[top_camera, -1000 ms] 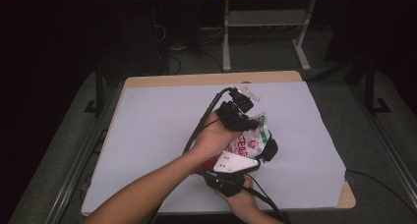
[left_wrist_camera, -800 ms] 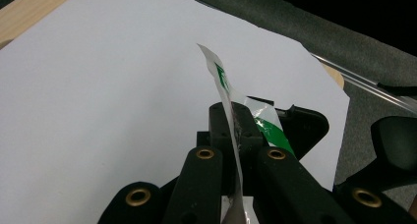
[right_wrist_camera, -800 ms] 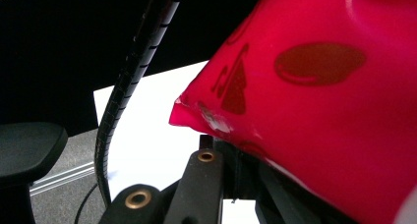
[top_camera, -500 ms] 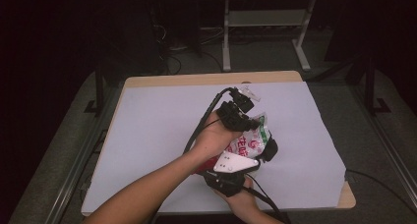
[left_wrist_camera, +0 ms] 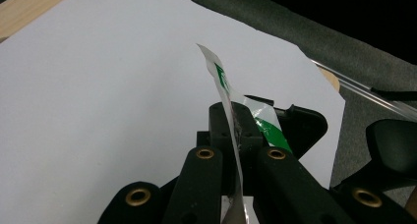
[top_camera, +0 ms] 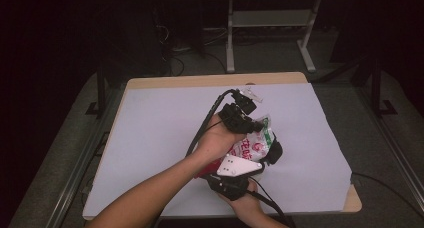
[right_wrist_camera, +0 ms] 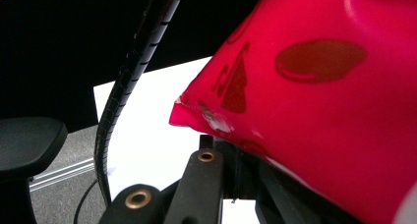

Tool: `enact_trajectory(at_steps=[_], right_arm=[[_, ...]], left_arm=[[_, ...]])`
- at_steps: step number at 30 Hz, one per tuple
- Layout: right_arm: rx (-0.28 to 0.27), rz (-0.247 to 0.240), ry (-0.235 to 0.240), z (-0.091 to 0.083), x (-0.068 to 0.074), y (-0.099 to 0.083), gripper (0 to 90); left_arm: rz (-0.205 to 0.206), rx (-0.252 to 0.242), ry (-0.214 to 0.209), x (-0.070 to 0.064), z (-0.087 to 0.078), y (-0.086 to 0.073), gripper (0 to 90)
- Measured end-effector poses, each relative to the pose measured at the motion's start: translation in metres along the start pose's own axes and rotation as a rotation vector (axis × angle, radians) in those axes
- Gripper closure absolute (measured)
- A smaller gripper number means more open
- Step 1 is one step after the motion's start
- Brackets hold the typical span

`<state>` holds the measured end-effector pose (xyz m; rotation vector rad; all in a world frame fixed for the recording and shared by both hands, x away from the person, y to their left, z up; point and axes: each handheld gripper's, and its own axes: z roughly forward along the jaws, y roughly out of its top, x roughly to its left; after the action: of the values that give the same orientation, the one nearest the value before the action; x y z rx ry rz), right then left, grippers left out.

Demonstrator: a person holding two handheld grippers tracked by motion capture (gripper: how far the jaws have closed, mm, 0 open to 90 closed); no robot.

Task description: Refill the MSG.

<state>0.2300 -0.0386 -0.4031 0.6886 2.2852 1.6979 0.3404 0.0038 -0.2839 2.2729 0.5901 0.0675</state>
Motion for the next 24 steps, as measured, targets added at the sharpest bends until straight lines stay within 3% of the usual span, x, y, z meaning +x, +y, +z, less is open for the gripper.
enact_trajectory(at_steps=[12, 20, 24], right_arm=[[0.004, -0.001, 0.003, 0.0001, 0.0000, -0.0003, 90.0], [0.005, 0.001, 0.007, 0.0001, 0.0008, -0.0003, 90.0], [0.007, -0.001, 0.007, 0.0001, 0.0002, -0.0002, 90.0]], left_arm=[[-0.015, -0.010, -0.002, -0.0006, 0.0005, -0.0007, 90.0], [-0.001, 0.003, -0.007, 0.0007, -0.0007, -0.0011, 90.0], [-0.017, -0.010, -0.009, 0.0005, -0.0013, -0.0012, 90.0]])
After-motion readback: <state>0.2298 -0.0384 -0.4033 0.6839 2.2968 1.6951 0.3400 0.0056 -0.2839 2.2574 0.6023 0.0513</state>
